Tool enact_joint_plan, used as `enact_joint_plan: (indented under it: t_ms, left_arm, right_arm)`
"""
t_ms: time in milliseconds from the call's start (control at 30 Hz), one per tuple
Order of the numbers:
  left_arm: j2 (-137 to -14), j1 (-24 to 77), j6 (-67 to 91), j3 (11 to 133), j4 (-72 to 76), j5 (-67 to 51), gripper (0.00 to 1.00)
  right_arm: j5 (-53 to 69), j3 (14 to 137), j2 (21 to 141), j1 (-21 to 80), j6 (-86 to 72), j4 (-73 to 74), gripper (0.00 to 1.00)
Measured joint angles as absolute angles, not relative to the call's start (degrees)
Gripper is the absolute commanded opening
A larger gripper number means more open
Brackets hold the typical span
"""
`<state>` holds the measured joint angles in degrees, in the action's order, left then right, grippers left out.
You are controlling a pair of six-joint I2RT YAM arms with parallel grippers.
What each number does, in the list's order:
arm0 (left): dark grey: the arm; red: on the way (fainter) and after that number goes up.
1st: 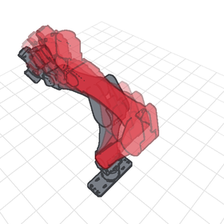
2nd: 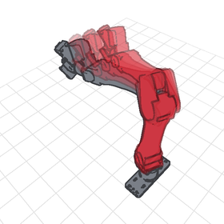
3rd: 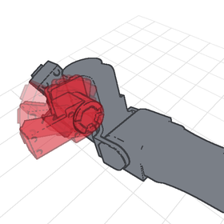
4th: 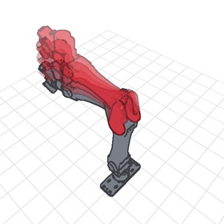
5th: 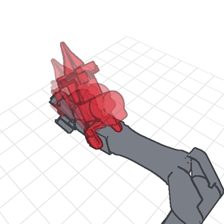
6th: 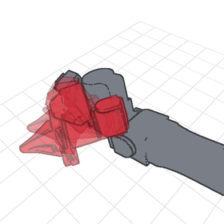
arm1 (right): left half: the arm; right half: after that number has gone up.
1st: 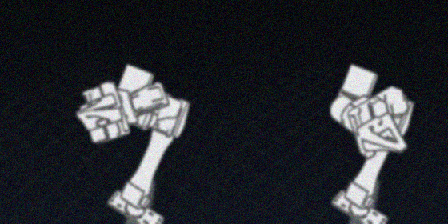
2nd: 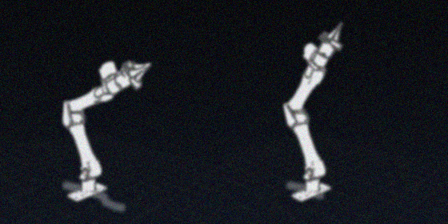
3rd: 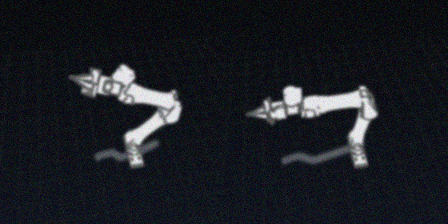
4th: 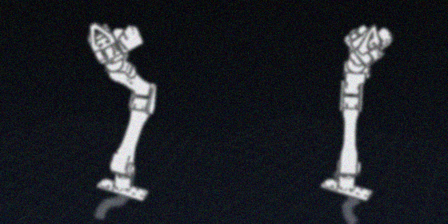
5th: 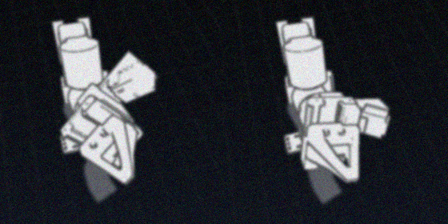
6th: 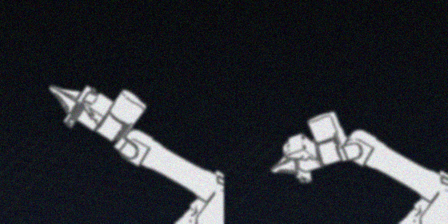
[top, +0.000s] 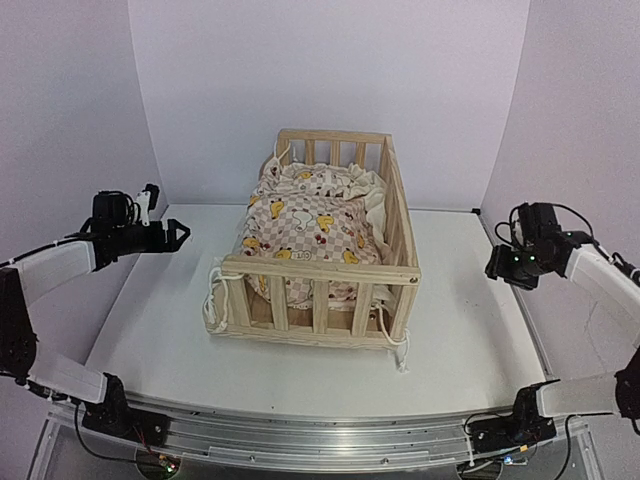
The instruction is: Set up the pet bed
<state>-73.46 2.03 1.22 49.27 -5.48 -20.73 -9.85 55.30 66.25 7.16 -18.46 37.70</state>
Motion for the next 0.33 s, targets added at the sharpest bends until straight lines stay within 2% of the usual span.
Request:
enact_joint_plan:
  t_ms: [133, 333]
  left_arm:
    - [-70.3, 1.99, 8.7, 39.25, 4.21, -13.99, 1.0]
    - [-63.99, 1.73, 10.11, 26.19, 11.29, -7.62, 1.0]
  right_arm:
    - [-7.44, 39.69, 60.12, 0.82, -15.94, 24.29, 0.67]
    - [-6.91, 19.02, 52.49, 0.43, -14.74, 6.28, 0.69]
